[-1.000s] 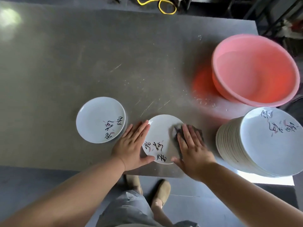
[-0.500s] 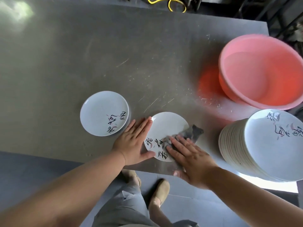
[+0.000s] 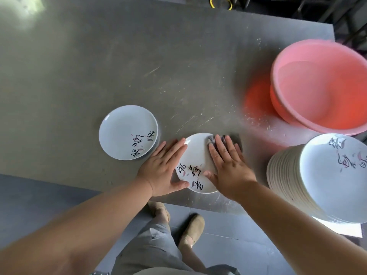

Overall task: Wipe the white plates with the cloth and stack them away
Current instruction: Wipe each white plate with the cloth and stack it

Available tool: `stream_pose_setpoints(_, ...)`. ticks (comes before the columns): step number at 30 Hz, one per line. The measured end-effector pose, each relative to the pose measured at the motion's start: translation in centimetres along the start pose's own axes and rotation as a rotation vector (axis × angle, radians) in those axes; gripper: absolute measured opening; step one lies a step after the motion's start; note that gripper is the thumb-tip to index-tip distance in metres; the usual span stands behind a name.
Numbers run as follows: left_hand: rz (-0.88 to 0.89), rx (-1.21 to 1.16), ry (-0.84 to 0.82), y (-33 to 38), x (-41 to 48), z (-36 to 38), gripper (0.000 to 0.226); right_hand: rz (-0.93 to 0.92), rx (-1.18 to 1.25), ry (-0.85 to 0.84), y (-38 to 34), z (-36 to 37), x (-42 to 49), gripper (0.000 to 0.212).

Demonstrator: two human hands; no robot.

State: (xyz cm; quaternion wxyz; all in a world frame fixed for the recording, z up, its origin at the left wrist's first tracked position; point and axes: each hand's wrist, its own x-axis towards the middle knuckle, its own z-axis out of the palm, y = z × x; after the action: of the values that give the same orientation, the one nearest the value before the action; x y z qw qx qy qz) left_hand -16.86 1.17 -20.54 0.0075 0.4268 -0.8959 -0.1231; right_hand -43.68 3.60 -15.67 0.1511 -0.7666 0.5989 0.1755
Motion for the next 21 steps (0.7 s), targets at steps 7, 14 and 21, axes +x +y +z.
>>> stream_pose_setpoints(7, -0.02, -0.003, 0.024, 0.1, 0.0, 0.0, 0.116, -0.1, 0.047, 0.011, -2.0, -1.5, 3.1, 0.087)
stream_pose_setpoints(14, -0.038, 0.0, 0.005, 0.1, 0.1, -0.1, 0.115, 0.138, 0.123, 0.01, -2.5, 1.6, -4.4, 0.094)
stream_pose_setpoints(21, -0.044, 0.012, 0.003, 0.1, 0.1, -0.2, 0.115, 0.135, 0.138, -0.015, -0.8, -0.7, 0.3, 0.092)
